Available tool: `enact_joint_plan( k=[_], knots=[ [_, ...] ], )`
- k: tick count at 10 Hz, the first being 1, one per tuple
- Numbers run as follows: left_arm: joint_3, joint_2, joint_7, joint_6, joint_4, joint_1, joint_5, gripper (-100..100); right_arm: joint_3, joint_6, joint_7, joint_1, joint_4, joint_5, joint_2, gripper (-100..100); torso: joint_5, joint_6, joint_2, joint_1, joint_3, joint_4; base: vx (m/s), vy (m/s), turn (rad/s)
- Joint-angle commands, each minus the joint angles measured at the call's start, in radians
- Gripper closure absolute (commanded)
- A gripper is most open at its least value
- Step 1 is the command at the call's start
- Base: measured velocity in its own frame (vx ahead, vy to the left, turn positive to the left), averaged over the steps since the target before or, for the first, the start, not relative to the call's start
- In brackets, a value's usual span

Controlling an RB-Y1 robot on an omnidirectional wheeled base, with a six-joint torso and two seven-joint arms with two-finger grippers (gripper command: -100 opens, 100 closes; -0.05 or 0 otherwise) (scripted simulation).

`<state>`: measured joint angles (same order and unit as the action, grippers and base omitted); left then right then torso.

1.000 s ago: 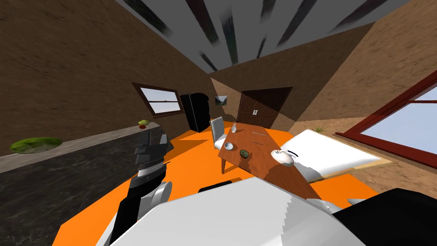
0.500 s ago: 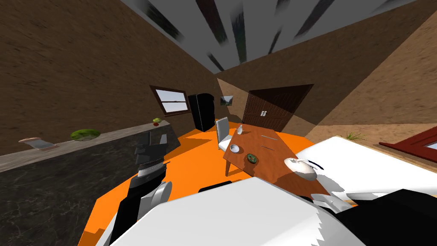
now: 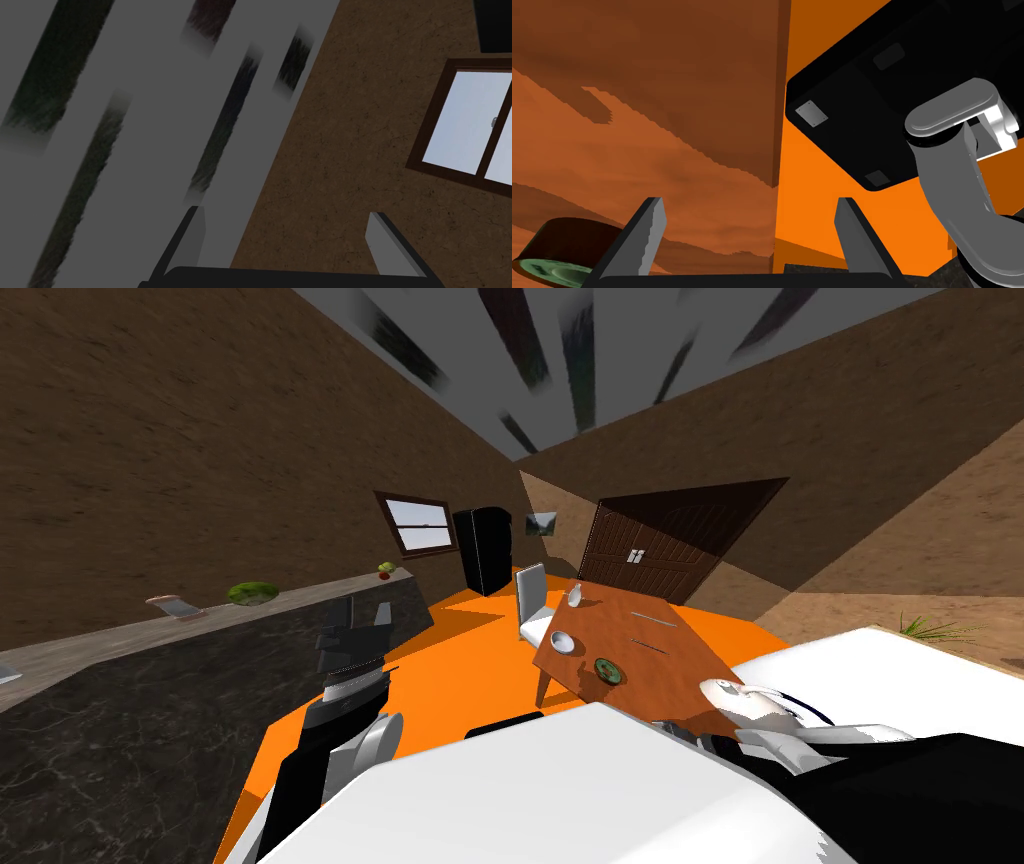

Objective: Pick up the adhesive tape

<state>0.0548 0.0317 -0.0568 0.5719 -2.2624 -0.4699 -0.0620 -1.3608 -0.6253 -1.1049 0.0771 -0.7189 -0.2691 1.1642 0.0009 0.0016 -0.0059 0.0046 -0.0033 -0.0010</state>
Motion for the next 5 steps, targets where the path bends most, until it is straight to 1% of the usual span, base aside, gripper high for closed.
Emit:
enact_joint_plan(
  k=[1, 2, 3, 5],
  knots=[
    [0.000, 0.000, 0.000, 0.000, 0.000, 0.000, 0.000, 0, -0.020, 0.012, -0.011, -0.027, 0.033, 0.001, 0.015, -100, 0.000, 0.000, 0.000, 0.000, 0.000, 0.000, 0.079, 0.071, 0.177],
    [0.000, 0.000, 0.000, 0.000, 0.000, 0.000, 0.000, 0, -0.020, 0.012, -0.011, -0.027, 0.026, 0.001, 0.015, -100, 0.000, -0.001, 0.001, 0.001, 0.000, 0.000, 0.053, 0.045, 0.116],
    [0.000, 0.000, 0.000, 0.000, 0.000, 0.000, 0.000, 0, -0.020, 0.012, -0.011, -0.027, 0.033, 0.001, 0.015, -100, 0.000, 0.000, 0.003, 0.000, 0.001, 0.001, 0.017, 0.013, -0.009],
    [0.000, 0.000, 0.000, 0.000, 0.000, 0.000, 0.000, 0, -0.041, 0.024, -0.032, -0.062, 0.086, 0.000, 0.022, -100, 0.000, -0.001, 0.004, -0.002, 0.002, 0.001, 0.062, 0.047, 0.222]
  ],
)
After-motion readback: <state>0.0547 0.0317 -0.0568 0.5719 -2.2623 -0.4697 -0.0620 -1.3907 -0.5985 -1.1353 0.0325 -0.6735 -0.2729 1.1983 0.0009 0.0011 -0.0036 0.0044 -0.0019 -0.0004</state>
